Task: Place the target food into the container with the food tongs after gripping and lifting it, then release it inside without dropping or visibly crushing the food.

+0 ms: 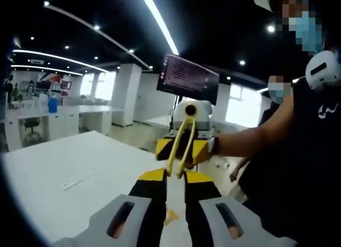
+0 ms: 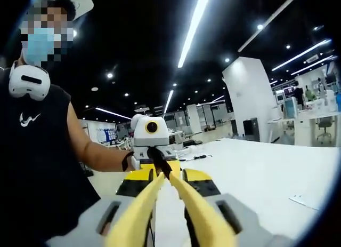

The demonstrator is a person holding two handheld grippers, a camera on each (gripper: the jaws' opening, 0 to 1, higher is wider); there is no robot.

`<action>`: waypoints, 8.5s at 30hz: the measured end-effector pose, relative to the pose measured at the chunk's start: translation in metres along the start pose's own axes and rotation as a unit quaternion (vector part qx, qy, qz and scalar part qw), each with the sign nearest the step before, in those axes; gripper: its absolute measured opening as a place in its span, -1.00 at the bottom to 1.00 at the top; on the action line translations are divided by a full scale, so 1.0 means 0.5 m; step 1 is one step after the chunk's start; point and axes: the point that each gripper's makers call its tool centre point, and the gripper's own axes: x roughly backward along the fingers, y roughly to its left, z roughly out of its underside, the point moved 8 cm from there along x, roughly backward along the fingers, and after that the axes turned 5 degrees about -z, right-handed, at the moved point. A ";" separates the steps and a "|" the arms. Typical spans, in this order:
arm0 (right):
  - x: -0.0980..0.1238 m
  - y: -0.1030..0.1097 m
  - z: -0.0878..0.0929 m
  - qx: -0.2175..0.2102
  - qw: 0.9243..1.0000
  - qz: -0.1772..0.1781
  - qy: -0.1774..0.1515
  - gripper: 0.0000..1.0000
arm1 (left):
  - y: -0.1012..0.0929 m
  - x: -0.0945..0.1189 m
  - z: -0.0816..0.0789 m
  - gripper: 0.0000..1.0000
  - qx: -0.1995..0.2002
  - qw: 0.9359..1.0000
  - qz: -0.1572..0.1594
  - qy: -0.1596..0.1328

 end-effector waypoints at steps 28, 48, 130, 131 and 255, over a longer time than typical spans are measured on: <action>0.037 -0.005 0.023 0.003 0.998 0.048 0.029 -0.46 | 0.000 0.014 0.061 0.47 -0.083 0.995 -0.059 -0.006; 0.236 -0.008 0.035 0.049 0.985 0.141 0.090 -0.45 | 0.020 0.122 0.198 0.99 -0.067 0.968 -0.241 -0.008; 0.466 -0.119 0.303 0.016 0.918 0.327 0.225 -0.44 | 0.002 0.135 0.482 0.99 -0.032 0.930 -0.360 0.067; 0.468 -0.121 0.309 0.015 0.916 0.330 0.226 -0.44 | 0.001 0.135 0.480 0.99 -0.034 0.929 -0.362 0.066; -0.106 -0.247 0.285 -0.020 0.907 0.155 0.391 -0.59 | 0.003 0.135 0.497 0.97 -0.042 0.921 -0.371 0.110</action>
